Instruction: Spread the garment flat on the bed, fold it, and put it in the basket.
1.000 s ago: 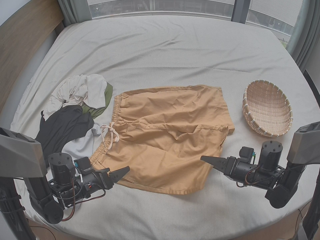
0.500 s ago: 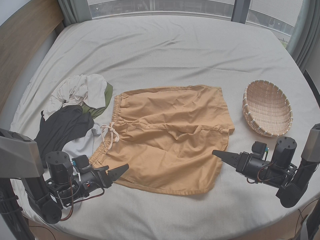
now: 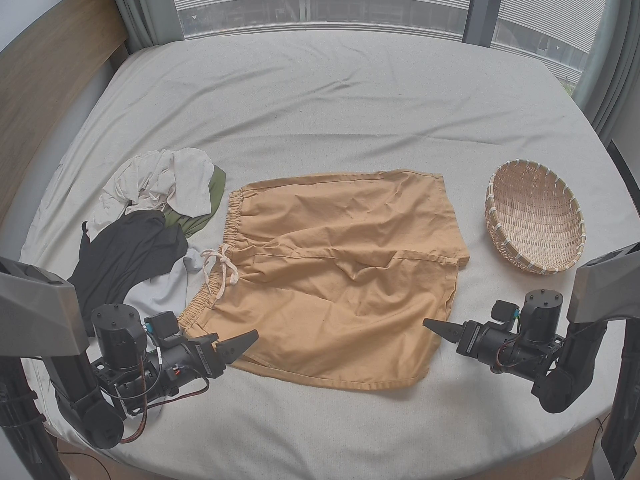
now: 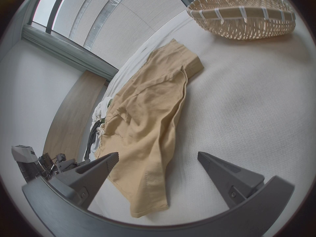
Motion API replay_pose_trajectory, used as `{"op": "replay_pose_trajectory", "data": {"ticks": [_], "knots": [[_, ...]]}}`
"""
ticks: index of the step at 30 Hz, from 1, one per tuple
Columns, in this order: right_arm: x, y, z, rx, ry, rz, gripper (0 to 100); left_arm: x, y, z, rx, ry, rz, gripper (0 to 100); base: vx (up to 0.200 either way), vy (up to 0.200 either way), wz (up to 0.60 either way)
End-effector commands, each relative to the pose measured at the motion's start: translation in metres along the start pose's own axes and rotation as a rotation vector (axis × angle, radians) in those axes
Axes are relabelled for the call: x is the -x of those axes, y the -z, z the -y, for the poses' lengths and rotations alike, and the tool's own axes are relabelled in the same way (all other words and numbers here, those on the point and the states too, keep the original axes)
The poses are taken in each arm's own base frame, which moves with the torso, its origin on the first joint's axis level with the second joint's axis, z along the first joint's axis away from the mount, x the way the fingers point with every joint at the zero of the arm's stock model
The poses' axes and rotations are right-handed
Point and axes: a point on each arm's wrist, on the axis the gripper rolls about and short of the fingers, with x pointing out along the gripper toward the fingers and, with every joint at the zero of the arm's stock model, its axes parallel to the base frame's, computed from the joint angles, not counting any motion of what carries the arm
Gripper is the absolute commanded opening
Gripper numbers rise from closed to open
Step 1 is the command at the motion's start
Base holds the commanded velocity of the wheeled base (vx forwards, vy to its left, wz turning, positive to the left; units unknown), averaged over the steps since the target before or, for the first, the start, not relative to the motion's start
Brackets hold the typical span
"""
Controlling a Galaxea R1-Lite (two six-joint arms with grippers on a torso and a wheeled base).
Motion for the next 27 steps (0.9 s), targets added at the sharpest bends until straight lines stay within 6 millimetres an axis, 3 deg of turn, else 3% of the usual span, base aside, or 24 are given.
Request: {"op": "replay_pose_trajectory", "data": {"ticks": [1,19,27], "knots": [[-0.015,0.01,0.01,-0.009,0.014,-0.034,100,0.0,0.0,0.0,0.001,-0.001,-0.002,100,0.0,0.0,0.0],[-0.01,0.04,-0.018,0.012,-0.057,-0.164,100,0.002,0.001,0.0,0.003,-0.002,-0.005,100,0.0,0.0,0.0],[0.012,0.038,-0.036,0.01,-0.092,-0.17,100,0.002,0.0,0.0,0.001,-0.002,-0.002,100,0.0,0.0,0.0]]}}
